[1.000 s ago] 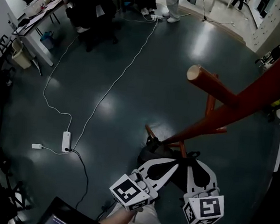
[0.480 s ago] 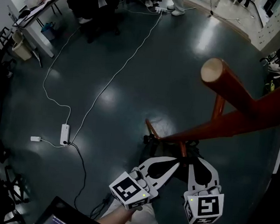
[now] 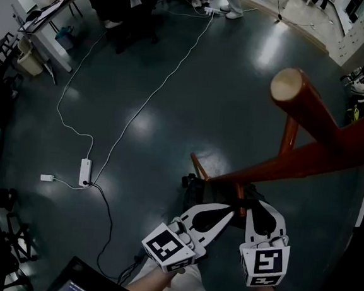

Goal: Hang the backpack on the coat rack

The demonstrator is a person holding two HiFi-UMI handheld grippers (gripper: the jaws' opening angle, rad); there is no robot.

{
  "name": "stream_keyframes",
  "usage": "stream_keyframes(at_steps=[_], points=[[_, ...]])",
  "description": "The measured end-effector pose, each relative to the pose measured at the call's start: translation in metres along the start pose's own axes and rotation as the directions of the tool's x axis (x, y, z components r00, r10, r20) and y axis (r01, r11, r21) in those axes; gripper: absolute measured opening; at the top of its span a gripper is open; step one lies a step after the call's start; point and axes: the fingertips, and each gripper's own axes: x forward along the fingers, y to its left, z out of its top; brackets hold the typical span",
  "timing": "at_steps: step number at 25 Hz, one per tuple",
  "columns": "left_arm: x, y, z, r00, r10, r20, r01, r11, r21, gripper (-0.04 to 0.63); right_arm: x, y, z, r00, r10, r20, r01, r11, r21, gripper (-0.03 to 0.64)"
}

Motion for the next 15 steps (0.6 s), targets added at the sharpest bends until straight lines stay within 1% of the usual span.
stream_keyframes(at_steps=[3,7,11,15], points=[[0.000,-0.001,-0.002,1.000,0.003,-0.001,-0.003,1.000,-0.002,0.009,-0.001,0.000,0.000,1.000,-0.007,0.001,0.007,0.999,-0.038,0.041],[-0.005,0.000,-0.001,1.000,0.007,0.003,-0.007,1.000,0.001,0.010,-0.002,0.000,0.011,0.999,0.006,0.053,-0.006,1.000,0.001,0.040],[-0.005,-0.005,0.001,1.000,0.005,0.002,-0.005,1.000,0.000,0.009,-0.004,-0.004,0.012,0.999,0.000,0.044,0.000,1.000,-0.005,0.040],[-0.010,-0.004,0.001,1.000,0.013,0.005,-0.013,1.000,-0.004,0.009,-0.008,-0.003,0.006,0.999,-0.006,0.042,0.006,1.000,0.014,0.040]])
